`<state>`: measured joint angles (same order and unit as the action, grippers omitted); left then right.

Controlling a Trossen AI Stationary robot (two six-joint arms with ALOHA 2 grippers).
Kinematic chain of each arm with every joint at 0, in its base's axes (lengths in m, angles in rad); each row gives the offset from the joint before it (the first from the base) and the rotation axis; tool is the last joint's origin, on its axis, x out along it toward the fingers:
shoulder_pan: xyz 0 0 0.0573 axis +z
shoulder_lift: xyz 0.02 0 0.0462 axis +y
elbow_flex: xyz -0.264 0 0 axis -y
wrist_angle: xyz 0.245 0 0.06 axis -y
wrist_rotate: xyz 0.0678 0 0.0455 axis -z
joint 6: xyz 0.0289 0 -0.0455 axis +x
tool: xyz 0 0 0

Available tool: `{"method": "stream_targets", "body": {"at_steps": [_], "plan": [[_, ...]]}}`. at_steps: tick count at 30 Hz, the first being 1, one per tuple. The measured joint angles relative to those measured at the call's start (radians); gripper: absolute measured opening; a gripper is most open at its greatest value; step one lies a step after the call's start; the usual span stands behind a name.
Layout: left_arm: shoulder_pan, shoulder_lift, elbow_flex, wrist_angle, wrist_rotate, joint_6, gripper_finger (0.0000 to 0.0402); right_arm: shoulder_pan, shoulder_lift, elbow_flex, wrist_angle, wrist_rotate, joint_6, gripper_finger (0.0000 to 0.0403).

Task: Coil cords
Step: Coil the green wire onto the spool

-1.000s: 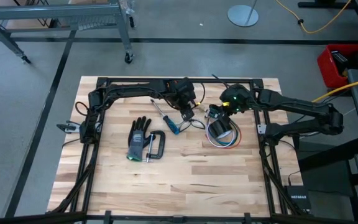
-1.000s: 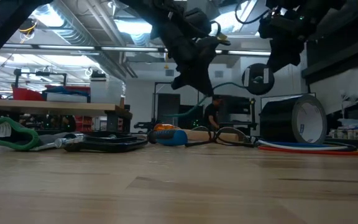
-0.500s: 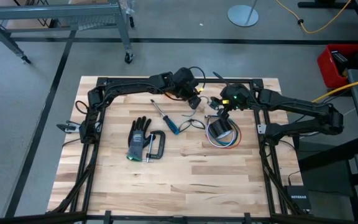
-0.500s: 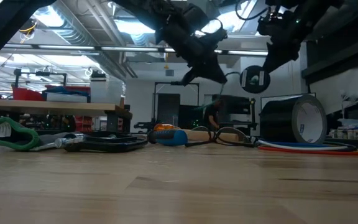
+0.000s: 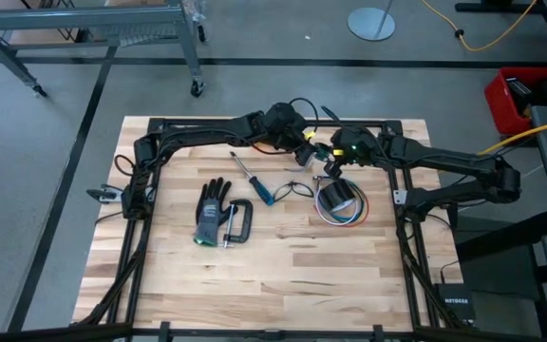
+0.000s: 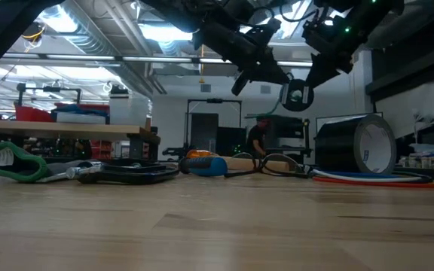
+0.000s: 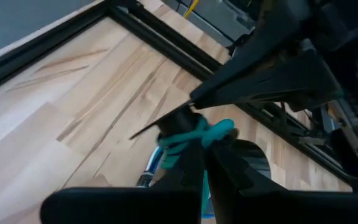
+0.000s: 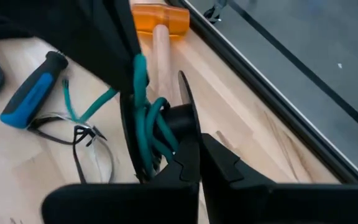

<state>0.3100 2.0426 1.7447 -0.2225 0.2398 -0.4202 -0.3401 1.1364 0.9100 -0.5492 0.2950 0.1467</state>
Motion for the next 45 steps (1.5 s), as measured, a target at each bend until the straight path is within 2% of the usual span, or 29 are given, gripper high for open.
{"method": "stream_targets", "body": {"at_steps": [17,22,29,36,40,45], "plan": [[-0.011,0.002,0.0,-0.02,0.027,0.012,0.0,0.0,0.001,0.002,-0.079,0.039,0.095,0.0001],[-0.022,0.002,0.0,-0.011,0.019,0.0,0.0,-0.002,0.001,0.002,-0.001,0.033,0.095,0.0001],[-0.047,0.002,0.0,0.06,0.008,0.012,0.0,0.0,0.007,0.002,0.164,-0.063,0.092,0.0001],[-0.058,0.001,0.0,0.091,-0.015,0.01,0.0,0.0,0.005,0.001,0.195,-0.057,0.07,0.0001],[-0.059,0.001,0.0,0.092,-0.028,0.097,0.0003,0.0,0.004,0.001,0.2,-0.052,0.063,0.0001],[-0.065,0.001,0.0,0.101,-0.028,0.281,0.0031,0.0,0.004,0.001,0.2,-0.076,0.058,0.0001]]}}
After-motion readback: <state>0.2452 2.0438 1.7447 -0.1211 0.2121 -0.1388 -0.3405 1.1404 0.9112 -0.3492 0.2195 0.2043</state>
